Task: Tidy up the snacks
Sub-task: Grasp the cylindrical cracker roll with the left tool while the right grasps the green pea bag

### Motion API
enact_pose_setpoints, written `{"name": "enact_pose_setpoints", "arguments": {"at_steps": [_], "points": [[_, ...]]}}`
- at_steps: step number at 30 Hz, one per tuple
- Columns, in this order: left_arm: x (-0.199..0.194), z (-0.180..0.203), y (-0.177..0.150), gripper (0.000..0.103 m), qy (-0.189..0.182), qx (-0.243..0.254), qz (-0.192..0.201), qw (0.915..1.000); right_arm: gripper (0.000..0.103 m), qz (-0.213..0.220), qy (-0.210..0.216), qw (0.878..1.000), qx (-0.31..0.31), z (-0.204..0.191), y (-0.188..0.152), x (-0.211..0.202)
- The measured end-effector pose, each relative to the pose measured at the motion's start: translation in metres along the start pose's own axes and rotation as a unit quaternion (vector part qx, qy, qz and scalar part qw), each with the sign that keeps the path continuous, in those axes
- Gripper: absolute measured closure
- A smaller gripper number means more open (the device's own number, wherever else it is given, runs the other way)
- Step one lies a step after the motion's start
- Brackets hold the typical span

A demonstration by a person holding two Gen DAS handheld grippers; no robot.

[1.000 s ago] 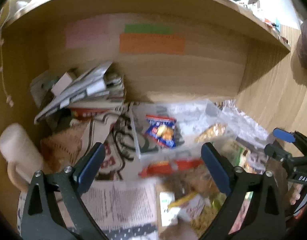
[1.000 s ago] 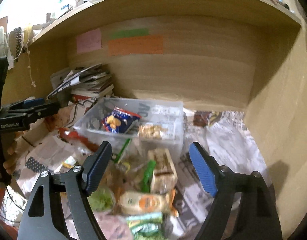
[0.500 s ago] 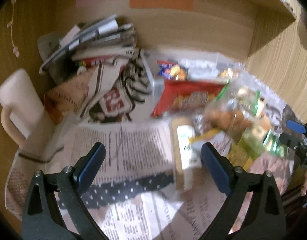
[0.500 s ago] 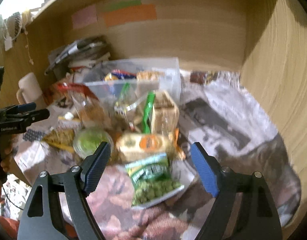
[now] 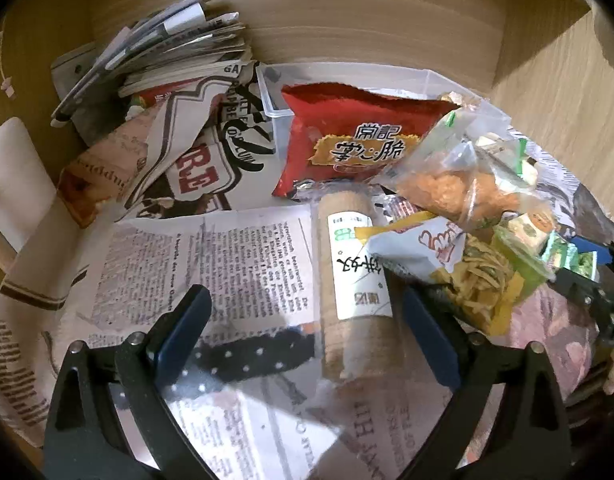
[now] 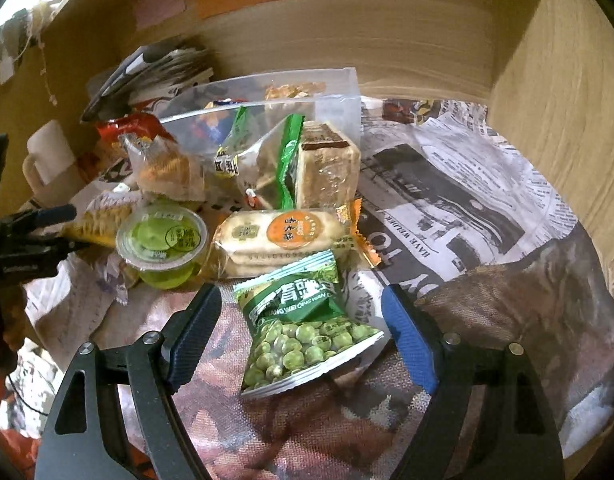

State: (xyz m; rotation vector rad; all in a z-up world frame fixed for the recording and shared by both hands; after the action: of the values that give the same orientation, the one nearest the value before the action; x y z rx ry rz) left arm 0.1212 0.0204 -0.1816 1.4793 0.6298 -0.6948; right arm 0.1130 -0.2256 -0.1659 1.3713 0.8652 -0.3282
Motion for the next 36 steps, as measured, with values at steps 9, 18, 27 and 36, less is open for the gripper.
{"name": "enact_pose_setpoints", "arguments": {"at_steps": [9,18,27,36], "points": [[0.010,0.009,-0.003,0.060,-0.002,0.014,0.012,0.9998,0.058,0.009,-0.007,1.000,0.016,0.011,0.000,0.000],[-0.002,0.003,-0.011,0.064,0.016,0.016,0.022,0.9995,0.067,0.021,0.006,0.999,0.029,0.013,0.001,-0.007],[-0.018,-0.026,-0.018,0.064,0.037,-0.018,0.029,0.9987,0.078,0.036,0.002,0.999,0.026,0.015,0.003,-0.016],[-0.040,-0.035,-0.006,0.070,0.052,-0.014,0.060,0.9967,0.088,0.055,0.001,0.998,0.031,0.016,0.005,-0.029]]}}
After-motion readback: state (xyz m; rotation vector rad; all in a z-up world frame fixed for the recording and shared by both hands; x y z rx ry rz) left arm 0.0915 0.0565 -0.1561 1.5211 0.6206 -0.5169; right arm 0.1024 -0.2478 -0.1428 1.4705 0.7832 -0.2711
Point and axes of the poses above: each gripper's, at about its wrist camera, not at the fingertips, and x roughly the way its jaws point, z to its right, y to its top, the point moved 2 cm from there along x, roughly the way its jaws point, and after that the axes turned 1 degree about -z, right-handed, at the moved point
